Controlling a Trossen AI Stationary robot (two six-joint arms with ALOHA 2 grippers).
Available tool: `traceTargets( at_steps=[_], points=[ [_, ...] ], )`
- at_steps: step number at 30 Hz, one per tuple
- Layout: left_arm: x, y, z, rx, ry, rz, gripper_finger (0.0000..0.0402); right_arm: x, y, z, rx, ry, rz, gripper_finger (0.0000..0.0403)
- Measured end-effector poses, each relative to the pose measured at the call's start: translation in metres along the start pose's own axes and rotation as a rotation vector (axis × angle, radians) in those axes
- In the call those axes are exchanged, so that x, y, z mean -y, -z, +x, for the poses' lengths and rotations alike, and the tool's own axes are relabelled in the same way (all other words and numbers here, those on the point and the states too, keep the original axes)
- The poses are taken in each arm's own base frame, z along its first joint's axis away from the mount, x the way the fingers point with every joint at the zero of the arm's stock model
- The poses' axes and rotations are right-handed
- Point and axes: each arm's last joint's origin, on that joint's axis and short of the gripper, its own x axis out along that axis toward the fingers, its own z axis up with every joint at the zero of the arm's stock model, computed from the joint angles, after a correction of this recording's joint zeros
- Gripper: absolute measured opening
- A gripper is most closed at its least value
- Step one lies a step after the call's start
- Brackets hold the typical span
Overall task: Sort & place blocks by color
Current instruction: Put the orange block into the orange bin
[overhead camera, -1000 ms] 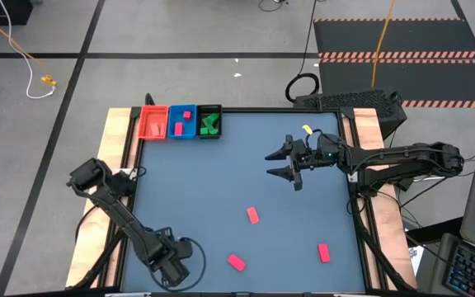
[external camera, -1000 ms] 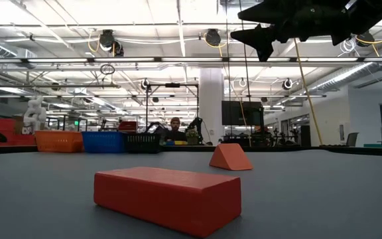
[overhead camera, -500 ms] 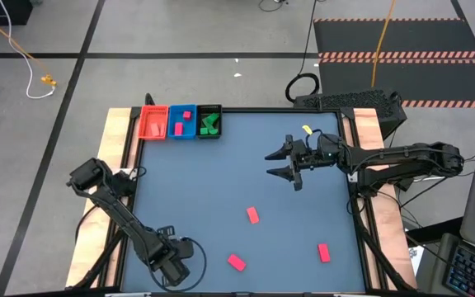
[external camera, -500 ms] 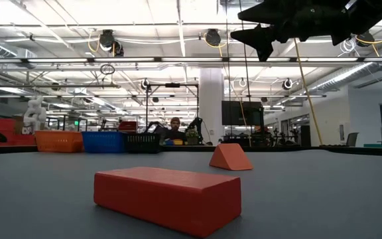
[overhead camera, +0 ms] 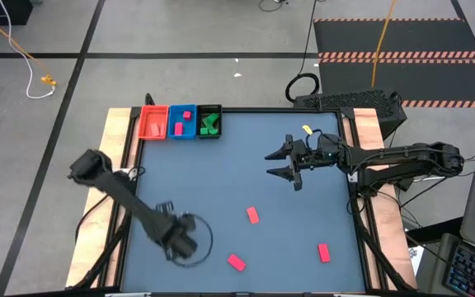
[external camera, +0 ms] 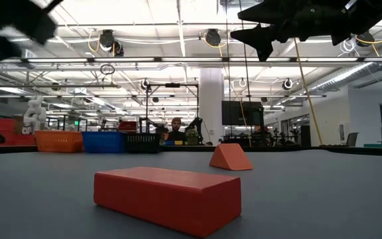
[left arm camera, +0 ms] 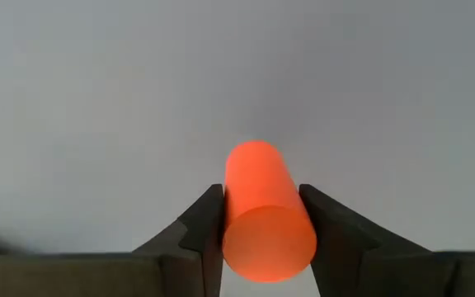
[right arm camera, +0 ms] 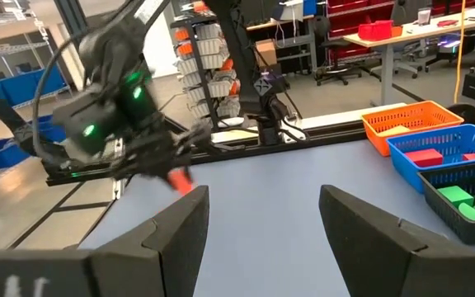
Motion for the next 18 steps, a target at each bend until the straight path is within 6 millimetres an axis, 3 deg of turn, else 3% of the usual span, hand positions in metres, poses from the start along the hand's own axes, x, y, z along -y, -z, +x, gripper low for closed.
traceTargets(
  at_steps=[5,10,14,18],
  points=[
    [-0.067,-0.017,-0.035,0.120,-0.156,-0.121,0.0128,0.000,-0.001,0.000,0.011,-0.002,-0.004,0.0226],
    [-0.151,-0.020,-0.066,0.164,-0.297,-0.308,0.0128,-0.001,-0.005,0.000,0.053,-0.009,-0.041,0.0226],
    [-0.218,-0.016,-0.079,0.169,-0.351,-0.441,0.0128,-0.001,-0.006,0.000,0.058,-0.009,-0.082,0.0226],
    [-0.278,-0.012,-0.080,0.145,-0.351,-0.563,0.0128,-0.001,-0.006,0.000,0.058,-0.007,-0.136,0.0226]
  ],
)
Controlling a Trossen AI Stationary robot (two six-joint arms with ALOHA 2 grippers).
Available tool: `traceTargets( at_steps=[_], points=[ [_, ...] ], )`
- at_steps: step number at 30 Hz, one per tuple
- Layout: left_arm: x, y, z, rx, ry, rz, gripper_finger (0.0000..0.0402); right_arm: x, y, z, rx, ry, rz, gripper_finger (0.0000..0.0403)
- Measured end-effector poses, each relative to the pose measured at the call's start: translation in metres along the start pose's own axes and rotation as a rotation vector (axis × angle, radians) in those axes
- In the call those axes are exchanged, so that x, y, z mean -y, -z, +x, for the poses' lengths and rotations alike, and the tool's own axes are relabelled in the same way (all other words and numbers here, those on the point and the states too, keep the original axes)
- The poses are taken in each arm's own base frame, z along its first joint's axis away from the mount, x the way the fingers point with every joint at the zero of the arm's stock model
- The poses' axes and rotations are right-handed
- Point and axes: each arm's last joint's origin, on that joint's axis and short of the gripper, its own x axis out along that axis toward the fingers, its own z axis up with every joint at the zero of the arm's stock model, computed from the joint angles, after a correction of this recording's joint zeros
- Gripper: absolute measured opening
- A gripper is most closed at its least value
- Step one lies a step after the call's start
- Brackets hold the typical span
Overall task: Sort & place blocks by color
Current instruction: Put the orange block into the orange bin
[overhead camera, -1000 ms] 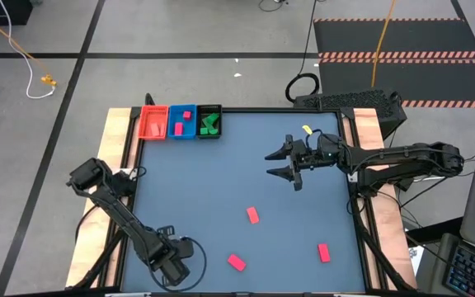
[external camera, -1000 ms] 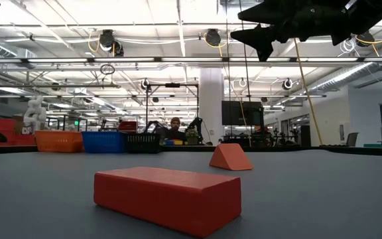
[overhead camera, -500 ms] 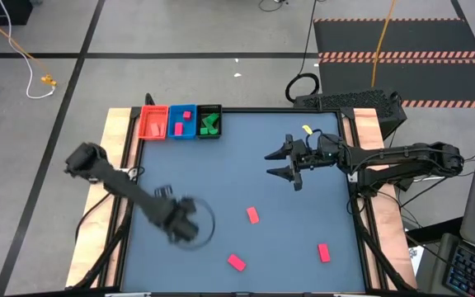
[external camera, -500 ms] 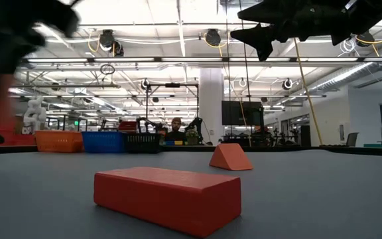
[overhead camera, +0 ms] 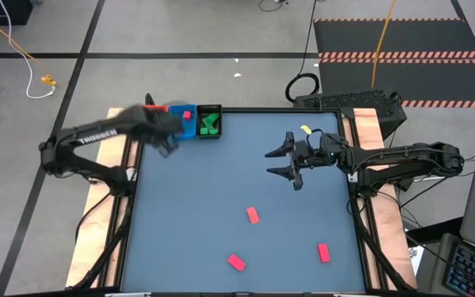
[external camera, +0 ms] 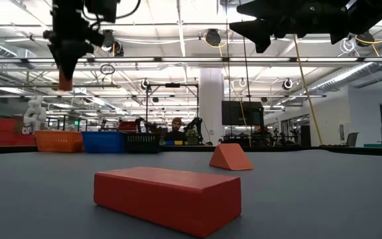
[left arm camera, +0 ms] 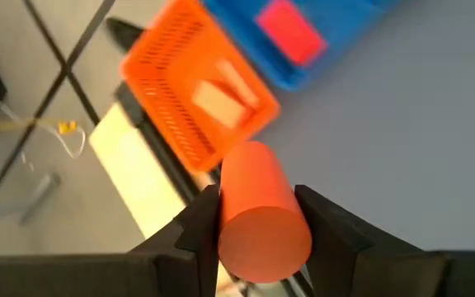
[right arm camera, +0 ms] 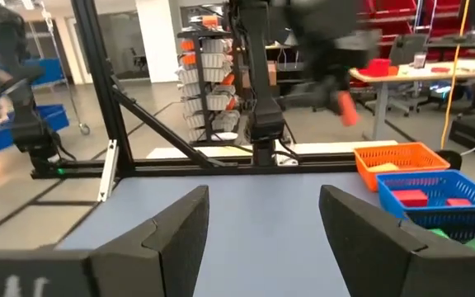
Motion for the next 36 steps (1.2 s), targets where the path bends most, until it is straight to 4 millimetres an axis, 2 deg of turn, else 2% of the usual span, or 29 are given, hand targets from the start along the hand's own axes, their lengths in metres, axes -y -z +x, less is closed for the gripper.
traceTargets(
  at_steps=[5,11,19,23,27,31,36],
  points=[
    [-0.046,-0.023,0.029,-0.039,-0.009,-0.108,0.0128,0.000,0.000,0.000,0.000,0.003,-0.037,0.0226],
    [-0.074,-0.046,0.058,-0.014,-0.005,-0.180,0.0128,0.000,0.000,0.000,0.000,0.004,-0.037,0.0226],
    [-0.081,-0.077,0.096,0.010,-0.046,-0.120,0.0138,0.000,0.003,0.000,-0.025,0.005,-0.048,0.0226],
    [-0.083,-0.080,0.122,-0.103,-0.067,-0.097,0.0162,0.000,0.004,0.000,-0.041,0.006,-0.049,0.0226],
    [-0.084,-0.081,0.141,-0.184,-0.067,-0.111,0.0169,0.001,0.006,0.000,-0.062,0.007,-0.043,0.0226],
    [-0.080,-0.083,0.148,-0.214,-0.061,-0.084,0.0172,0.001,0.008,0.000,-0.082,0.008,-0.038,0.0226],
    [-0.075,-0.084,0.146,-0.209,-0.057,-0.052,0.0173,0.001,0.008,0.000,-0.085,0.008,-0.038,0.0226]
  ],
)
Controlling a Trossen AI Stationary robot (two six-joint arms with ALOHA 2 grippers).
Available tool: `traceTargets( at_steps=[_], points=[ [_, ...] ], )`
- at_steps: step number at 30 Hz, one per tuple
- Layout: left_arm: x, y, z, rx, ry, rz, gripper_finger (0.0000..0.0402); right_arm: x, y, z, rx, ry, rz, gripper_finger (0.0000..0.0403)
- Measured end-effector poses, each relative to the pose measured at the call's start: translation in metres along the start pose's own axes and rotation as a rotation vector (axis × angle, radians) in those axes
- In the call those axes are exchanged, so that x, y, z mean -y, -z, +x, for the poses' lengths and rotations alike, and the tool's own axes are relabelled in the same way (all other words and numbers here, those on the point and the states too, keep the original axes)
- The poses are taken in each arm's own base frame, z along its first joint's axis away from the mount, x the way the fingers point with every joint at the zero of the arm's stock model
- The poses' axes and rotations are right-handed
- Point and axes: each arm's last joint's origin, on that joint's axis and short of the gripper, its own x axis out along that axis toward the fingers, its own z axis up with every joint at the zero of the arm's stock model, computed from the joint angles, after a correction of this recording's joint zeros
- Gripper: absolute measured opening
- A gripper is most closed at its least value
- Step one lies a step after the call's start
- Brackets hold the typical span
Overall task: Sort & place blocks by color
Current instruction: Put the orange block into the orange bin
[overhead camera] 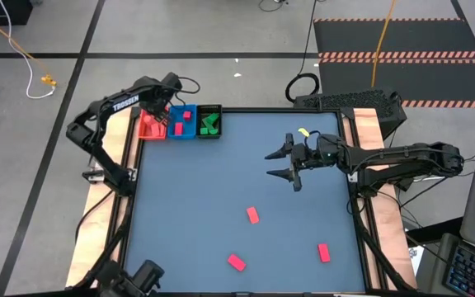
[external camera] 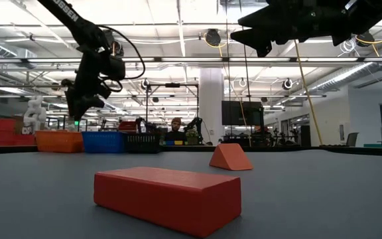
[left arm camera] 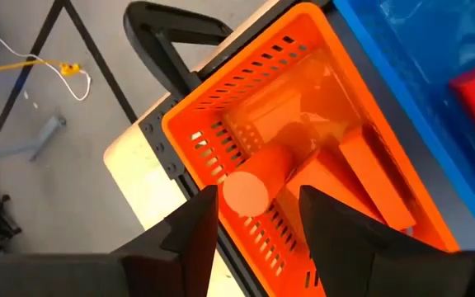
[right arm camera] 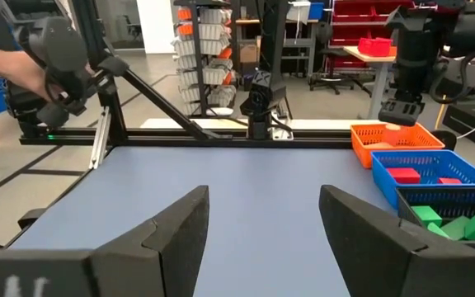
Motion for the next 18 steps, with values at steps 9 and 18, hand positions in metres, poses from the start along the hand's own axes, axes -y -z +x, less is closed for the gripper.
traceTargets(
  at_steps=[9,18],
  points=[
    [0.011,0.009,-0.024,0.055,0.018,0.010,0.0174,0.000,0.000,0.000,0.003,0.000,0.000,0.0226],
    [0.024,0.028,0.007,-0.058,0.112,-0.018,0.0175,0.000,0.000,0.000,0.001,-0.003,0.030,0.0226]
  ],
)
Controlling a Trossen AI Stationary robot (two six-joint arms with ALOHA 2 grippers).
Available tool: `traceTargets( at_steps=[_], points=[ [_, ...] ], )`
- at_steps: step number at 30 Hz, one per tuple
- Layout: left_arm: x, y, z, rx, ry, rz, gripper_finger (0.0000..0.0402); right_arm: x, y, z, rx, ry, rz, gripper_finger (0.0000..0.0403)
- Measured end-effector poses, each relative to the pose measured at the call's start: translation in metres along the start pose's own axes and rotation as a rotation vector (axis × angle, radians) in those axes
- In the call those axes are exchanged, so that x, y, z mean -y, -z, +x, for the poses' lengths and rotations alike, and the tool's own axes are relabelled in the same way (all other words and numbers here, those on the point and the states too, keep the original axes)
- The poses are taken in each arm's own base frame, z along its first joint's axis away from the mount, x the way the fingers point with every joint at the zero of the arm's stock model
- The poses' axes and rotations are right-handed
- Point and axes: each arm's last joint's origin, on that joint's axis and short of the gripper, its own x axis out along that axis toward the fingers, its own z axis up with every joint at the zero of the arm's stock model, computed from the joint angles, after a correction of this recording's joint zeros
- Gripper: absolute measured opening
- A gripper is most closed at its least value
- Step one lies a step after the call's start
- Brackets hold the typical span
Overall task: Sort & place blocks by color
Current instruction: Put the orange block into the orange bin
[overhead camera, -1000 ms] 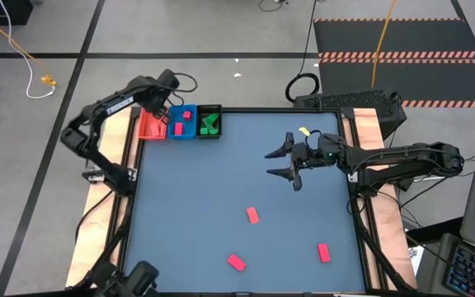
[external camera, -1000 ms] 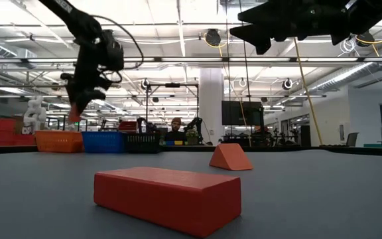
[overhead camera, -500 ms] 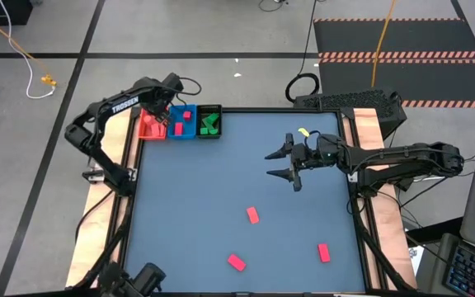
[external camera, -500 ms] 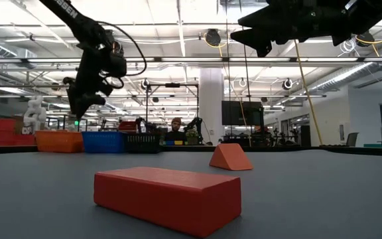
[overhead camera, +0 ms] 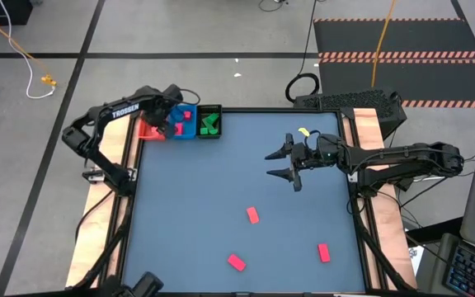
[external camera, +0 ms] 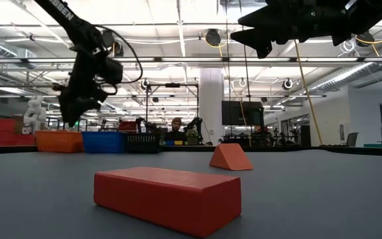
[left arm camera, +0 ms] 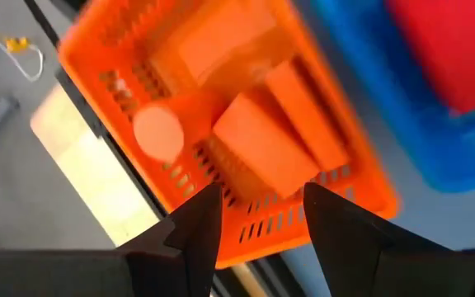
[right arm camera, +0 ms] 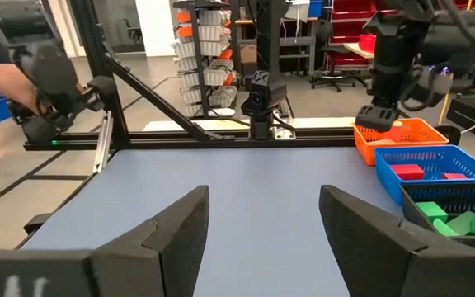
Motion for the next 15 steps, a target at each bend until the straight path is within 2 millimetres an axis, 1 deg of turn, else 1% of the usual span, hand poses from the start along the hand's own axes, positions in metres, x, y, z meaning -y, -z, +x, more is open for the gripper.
traceTargets(
  at_steps=[3,7,10,15],
  points=[
    [-0.005,0.005,0.010,-0.035,-0.005,0.008,0.0175,0.000,0.000,0.000,0.000,0.000,0.000,0.0226],
    [-0.004,-0.001,0.011,0.024,-0.011,0.009,0.0175,0.000,0.000,0.000,0.002,0.000,-0.003,0.0226],
    [-0.009,-0.007,0.013,0.074,0.005,-0.028,0.0175,0.000,0.000,0.000,0.004,0.001,-0.004,0.0226],
    [-0.021,-0.010,0.018,0.099,0.118,-0.135,0.0175,0.000,0.000,0.000,0.003,0.002,-0.007,0.0226]
  ],
)
